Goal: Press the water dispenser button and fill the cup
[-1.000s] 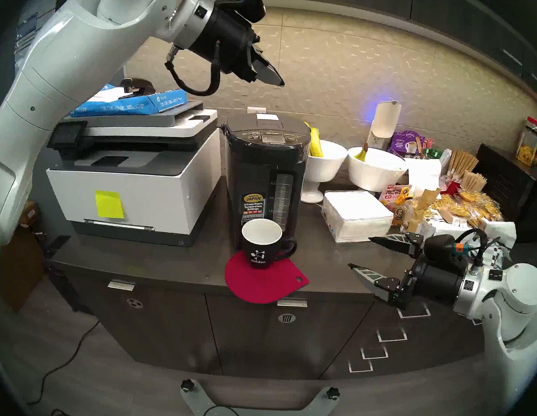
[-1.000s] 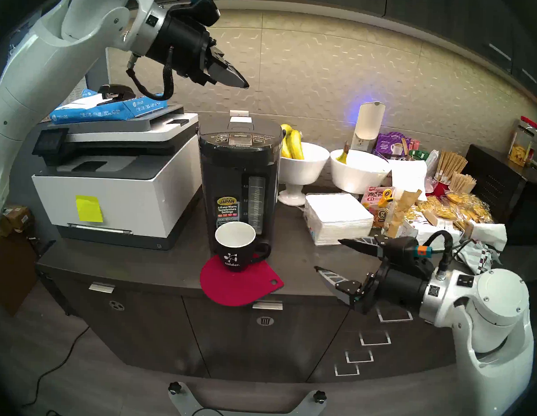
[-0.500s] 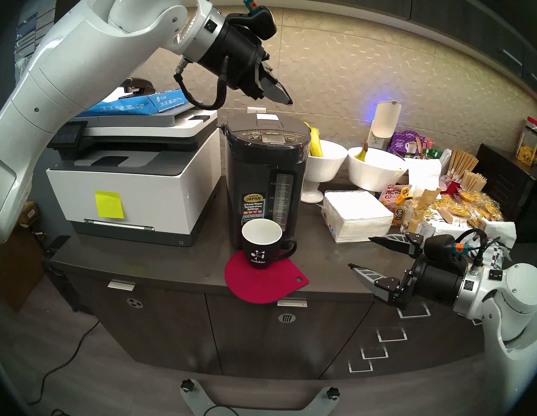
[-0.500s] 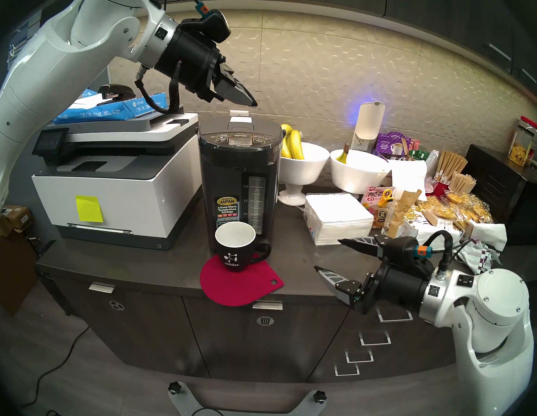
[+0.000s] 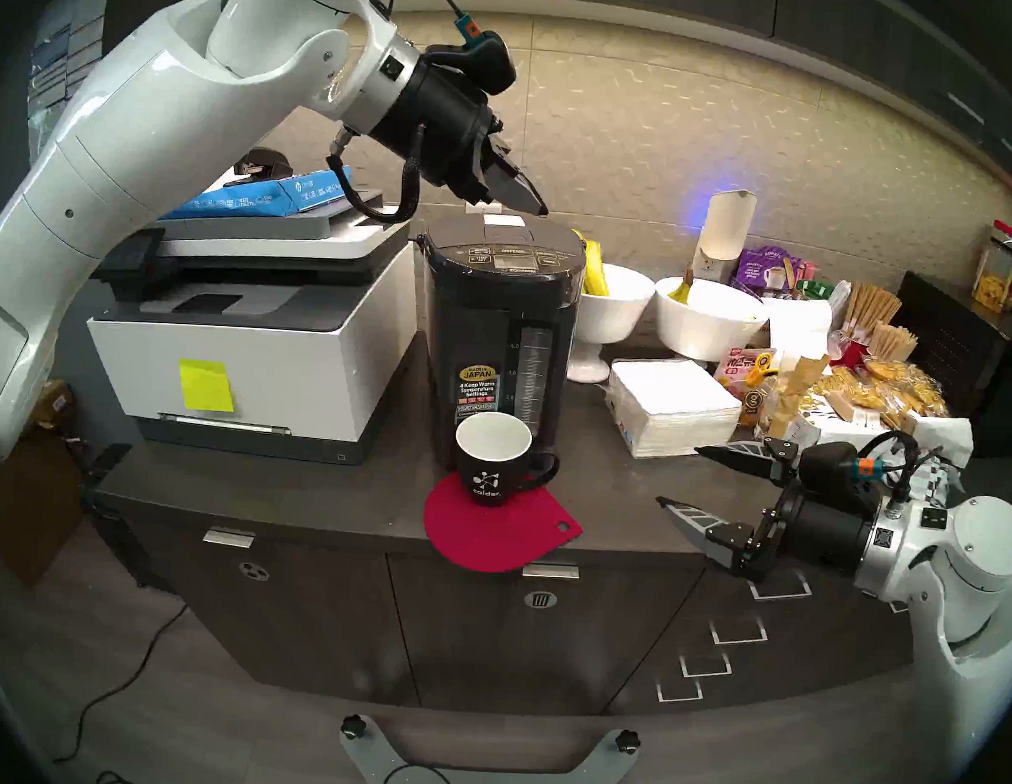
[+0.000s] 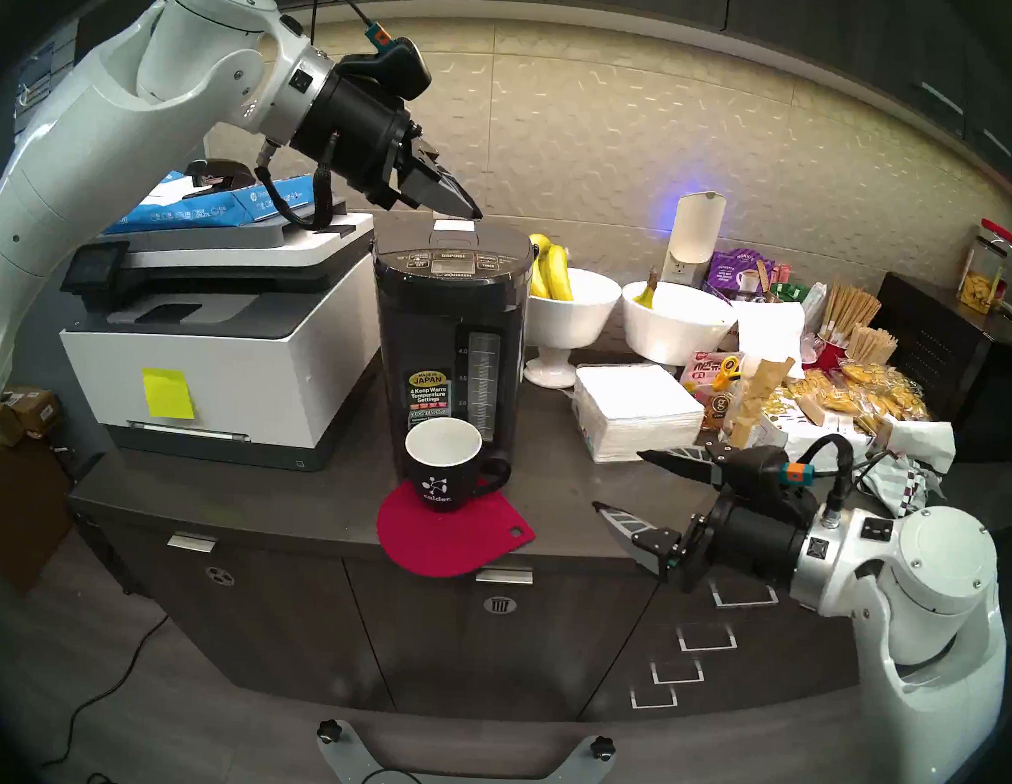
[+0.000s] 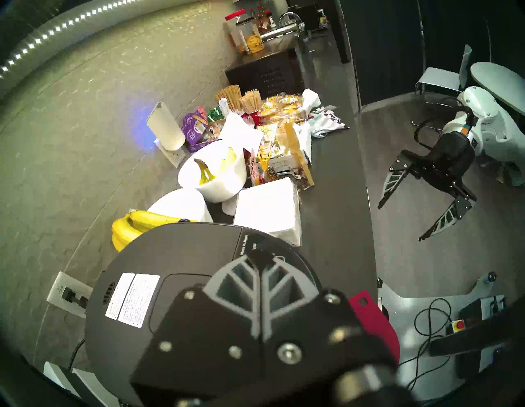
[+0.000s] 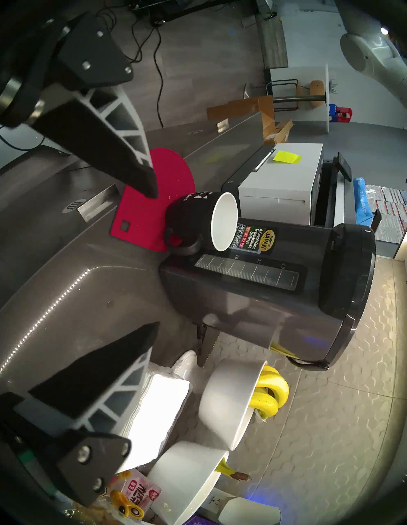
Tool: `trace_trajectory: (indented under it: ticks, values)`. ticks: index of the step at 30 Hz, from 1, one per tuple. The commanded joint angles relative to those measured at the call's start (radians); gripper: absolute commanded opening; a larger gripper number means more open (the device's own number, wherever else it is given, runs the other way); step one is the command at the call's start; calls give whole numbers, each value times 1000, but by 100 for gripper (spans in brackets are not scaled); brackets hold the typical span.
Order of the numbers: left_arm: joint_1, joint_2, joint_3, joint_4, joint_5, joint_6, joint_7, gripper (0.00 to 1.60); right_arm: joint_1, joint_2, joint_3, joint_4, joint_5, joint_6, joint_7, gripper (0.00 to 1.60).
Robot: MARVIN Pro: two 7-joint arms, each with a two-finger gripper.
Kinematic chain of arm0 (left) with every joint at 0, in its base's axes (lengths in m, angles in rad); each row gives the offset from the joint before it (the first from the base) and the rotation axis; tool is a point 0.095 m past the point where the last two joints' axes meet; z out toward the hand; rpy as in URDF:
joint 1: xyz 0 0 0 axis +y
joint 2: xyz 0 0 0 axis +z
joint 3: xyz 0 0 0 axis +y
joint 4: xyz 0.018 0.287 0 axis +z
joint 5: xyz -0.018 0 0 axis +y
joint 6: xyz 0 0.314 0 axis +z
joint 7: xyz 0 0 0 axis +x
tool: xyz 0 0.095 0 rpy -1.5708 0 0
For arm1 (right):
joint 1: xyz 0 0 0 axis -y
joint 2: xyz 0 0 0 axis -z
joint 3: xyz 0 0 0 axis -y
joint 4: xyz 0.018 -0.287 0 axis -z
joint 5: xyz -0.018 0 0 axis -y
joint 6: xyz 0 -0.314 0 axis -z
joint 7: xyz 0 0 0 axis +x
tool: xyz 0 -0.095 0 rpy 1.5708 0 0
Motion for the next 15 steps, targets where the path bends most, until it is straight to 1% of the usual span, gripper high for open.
trace_trajectory:
  ticks: [1, 7, 15]
  values:
    - [-20, -22, 7, 25, 6, -21, -22, 0, 4, 2, 0, -13, 0, 1, -1, 160]
    - [-22, -46, 28, 53, 14, -35, -23, 0, 4, 2, 0, -12, 0, 1, -1, 160]
    - [-21, -58, 37, 71, 27, -44, -31, 0, 4, 2, 0, -12, 0, 1, -1, 160]
